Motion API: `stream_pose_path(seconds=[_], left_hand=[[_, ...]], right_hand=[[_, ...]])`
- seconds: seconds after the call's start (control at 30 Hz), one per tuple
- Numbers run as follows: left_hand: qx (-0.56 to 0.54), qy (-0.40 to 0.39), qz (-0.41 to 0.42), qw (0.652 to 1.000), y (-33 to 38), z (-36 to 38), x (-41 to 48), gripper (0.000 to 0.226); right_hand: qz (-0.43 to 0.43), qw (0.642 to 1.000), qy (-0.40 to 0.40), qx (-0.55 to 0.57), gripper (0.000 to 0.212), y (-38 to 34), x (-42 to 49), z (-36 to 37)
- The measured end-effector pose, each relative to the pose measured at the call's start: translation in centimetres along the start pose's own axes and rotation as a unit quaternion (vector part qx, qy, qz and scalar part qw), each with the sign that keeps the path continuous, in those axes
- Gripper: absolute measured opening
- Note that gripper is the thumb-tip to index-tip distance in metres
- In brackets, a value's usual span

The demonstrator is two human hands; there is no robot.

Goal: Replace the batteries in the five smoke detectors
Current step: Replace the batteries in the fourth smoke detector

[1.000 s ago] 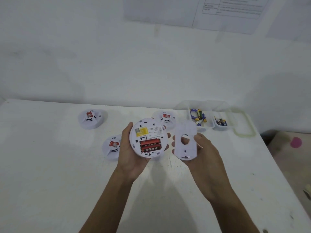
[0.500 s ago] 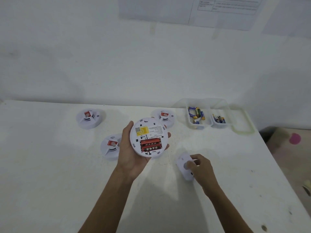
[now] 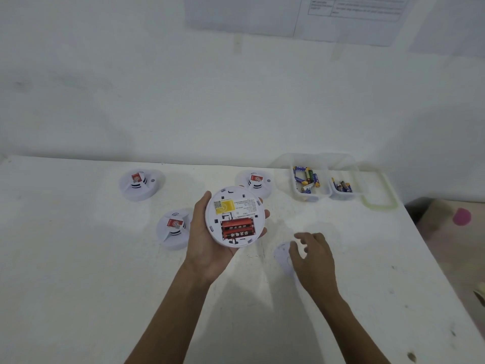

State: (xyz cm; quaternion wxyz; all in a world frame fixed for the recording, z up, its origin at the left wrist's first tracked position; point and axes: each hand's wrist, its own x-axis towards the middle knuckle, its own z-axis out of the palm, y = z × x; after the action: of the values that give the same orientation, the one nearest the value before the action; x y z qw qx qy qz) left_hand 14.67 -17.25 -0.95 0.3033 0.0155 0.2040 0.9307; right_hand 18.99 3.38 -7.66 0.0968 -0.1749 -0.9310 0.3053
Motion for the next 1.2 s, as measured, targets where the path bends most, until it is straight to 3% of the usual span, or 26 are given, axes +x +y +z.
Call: stream_pose_path(seconds=[0.1,0.23,0.37,0.5,0.9,1.2], left_hand=[[-0.009,0.002,0.005,1.000,0.1,0.2,0.0,0.061],[0.028,0.054,0.023,0.998,0.0,1.5,-0.1,0.058],[0.038,0.099,0.031,0.994,0.0,2.5,-0.3,0.059],[0.037,0.094,0.024,0.995,0.3,2.9,-0.6,0.062],[0.089,0.106,0.031,0.990,0.7,3.3,-1.0,0.048],[0.112,0.126,0.042,0.985,0.9,3.3,-0.5,0.050]], right_hand=[[-0.115,0.989,0.056,0.079,0.019,-3.2,0.1,-2.1],[-0.253,0.957,0.071,0.120,0.026,-7.7,-0.3,-5.1],[-0.386,0.920,0.019,0.071,0.020,-10.9,-0.5,-7.0],[-0.470,0.881,-0.055,-0.003,0.015,-13.2,0.0,-7.5],[-0.534,0.823,-0.153,-0.116,0.012,-15.5,1.3,-7.4],[-0.538,0.815,-0.177,-0.122,0.012,-16.0,2.2,-7.1]])
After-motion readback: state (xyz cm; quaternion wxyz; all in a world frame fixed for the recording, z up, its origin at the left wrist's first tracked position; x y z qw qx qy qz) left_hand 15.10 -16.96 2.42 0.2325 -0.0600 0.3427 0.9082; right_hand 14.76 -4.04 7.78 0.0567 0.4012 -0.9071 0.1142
